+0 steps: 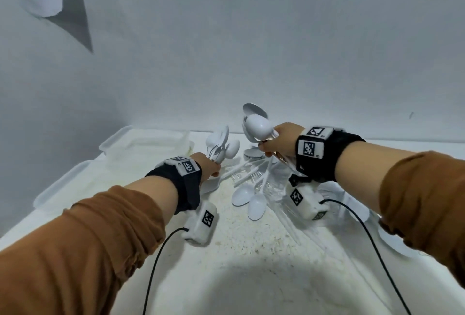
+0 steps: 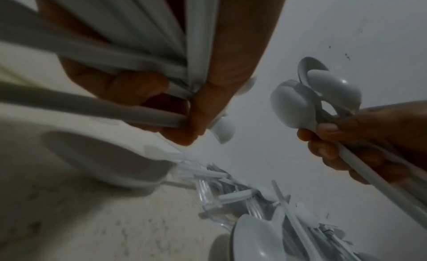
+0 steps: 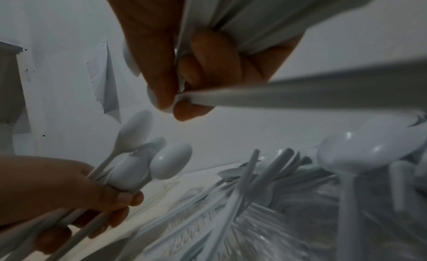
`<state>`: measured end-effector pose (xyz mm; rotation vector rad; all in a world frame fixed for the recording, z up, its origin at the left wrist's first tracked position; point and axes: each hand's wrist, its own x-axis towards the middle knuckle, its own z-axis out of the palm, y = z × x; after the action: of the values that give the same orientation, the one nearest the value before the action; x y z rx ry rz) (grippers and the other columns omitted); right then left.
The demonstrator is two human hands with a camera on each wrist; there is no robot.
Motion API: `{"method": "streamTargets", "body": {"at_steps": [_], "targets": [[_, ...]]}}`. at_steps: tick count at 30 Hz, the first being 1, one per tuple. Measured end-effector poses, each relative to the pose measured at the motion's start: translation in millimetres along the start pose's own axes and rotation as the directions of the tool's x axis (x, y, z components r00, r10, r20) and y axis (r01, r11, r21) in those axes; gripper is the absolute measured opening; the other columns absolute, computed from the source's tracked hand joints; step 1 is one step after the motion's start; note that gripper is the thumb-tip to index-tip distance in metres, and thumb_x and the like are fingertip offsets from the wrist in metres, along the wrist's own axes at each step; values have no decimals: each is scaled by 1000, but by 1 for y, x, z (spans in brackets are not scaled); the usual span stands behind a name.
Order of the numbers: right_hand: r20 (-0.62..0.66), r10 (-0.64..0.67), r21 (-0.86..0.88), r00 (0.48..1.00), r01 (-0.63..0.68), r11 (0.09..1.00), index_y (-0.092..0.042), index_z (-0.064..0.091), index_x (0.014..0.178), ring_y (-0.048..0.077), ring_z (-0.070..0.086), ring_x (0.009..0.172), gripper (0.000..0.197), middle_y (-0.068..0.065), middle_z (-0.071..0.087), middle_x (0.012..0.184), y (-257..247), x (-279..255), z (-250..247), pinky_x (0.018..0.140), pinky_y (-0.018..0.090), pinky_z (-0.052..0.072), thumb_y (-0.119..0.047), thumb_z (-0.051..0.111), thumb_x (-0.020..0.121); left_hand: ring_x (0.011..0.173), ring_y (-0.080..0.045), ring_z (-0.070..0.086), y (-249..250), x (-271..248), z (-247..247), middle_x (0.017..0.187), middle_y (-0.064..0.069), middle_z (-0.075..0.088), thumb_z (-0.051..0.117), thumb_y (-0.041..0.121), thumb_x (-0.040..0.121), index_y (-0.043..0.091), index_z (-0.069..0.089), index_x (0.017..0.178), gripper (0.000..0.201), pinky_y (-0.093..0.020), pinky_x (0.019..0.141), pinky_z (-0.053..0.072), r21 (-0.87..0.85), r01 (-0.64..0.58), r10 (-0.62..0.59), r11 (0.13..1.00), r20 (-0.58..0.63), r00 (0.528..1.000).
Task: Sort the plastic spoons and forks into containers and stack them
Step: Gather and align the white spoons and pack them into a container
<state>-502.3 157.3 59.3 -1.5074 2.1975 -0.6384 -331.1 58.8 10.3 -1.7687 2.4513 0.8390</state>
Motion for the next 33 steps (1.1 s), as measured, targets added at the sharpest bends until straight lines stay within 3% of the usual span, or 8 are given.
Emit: {"method": "streamTargets", "body": {"at_steps": [3, 6, 10, 20, 25, 28, 31, 33], "targets": [[26, -4, 18, 1000, 3, 1000, -17, 62, 62, 16, 48, 51, 23, -1, 55, 55, 1, 2, 3, 55, 25, 36, -28, 65, 82, 94, -24, 53, 6, 2, 5, 67, -1, 40, 48, 35, 96, 2, 57, 118, 41, -25, 75, 34, 116, -21, 22, 993, -8, 1000], [29, 2, 1, 1000, -2, 1000, -19, 61, 61, 15, 49, 51, 24, -4, 55, 52, 4, 4, 1, 56, 25, 37, -29, 65, 83, 109, -32, 56, 8, 10, 10, 91, -8, 54, 41, 32, 97, 10, 50, 128, 39, -28, 80, 40, 404, -113, 108, 908, 35, 994], [33, 0, -25, 999, 1, 1000, -20, 59, 59, 13, 48, 53, 27, -7, 54, 50, 6, 4, -1, 56, 24, 36, -29, 64, 84, 91, -26, 55, 12, 10, 13, 85, -5, 52, 41, 33, 96, 12, 56, 102, 27, -31, 85, 41, 539, -128, 97, 833, 86, 992], [8, 9, -34, 1000, -9, 999, -19, 61, 63, 14, 48, 55, 24, -1, 58, 64, 7, -5, -7, 56, 23, 37, -29, 63, 84, 68, -15, 47, 12, 13, 7, 66, 1, 39, 54, 28, 93, 14, 38, 64, 36, -20, 56, 34, 452, -88, 87, 888, 23, 996], [-32, 6, -24, 999, -7, 1000, -19, 63, 65, 14, 47, 54, 22, 1, 59, 67, 1, -17, -16, 56, 24, 36, -29, 62, 84, 77, -21, 50, 9, -7, -15, 68, 0, 46, 57, 34, 90, 14, 46, 65, 33, -22, 54, 34, 261, -88, 100, 961, -35, 994], [-66, -15, 44, 998, 18, 999, -16, 66, 70, 12, 48, 53, 17, -3, 61, 65, -5, -25, -20, 54, 22, 36, -26, 62, 84, 66, -18, 51, 8, -26, -28, 73, -4, 60, 62, 39, 86, 11, 64, 79, 29, -22, 54, 36, -55, -102, 98, 993, -66, 993], [-114, -37, 145, 993, 54, 988, -15, 67, 81, 8, 49, 56, 11, -7, 63, 68, -12, -33, -24, 56, 20, 37, -25, 64, 84, 45, -9, 47, 8, -43, -32, 46, 7, 57, 62, 27, 87, 14, 64, 73, 20, -15, 41, 34, -458, -184, 131, 870, -144, 981], [-148, -55, 192, 988, 83, 978, -15, 68, 83, 8, 50, 59, 11, -6, 63, 69, -15, -38, -25, 58, 21, 38, -25, 65, 84, 45, -4, 50, 11, -54, -31, 52, 12, 62, 60, 20, 89, 17, 65, 80, 11, -12, 43, 35, -647, -246, 150, 722, -201, 968]]}}
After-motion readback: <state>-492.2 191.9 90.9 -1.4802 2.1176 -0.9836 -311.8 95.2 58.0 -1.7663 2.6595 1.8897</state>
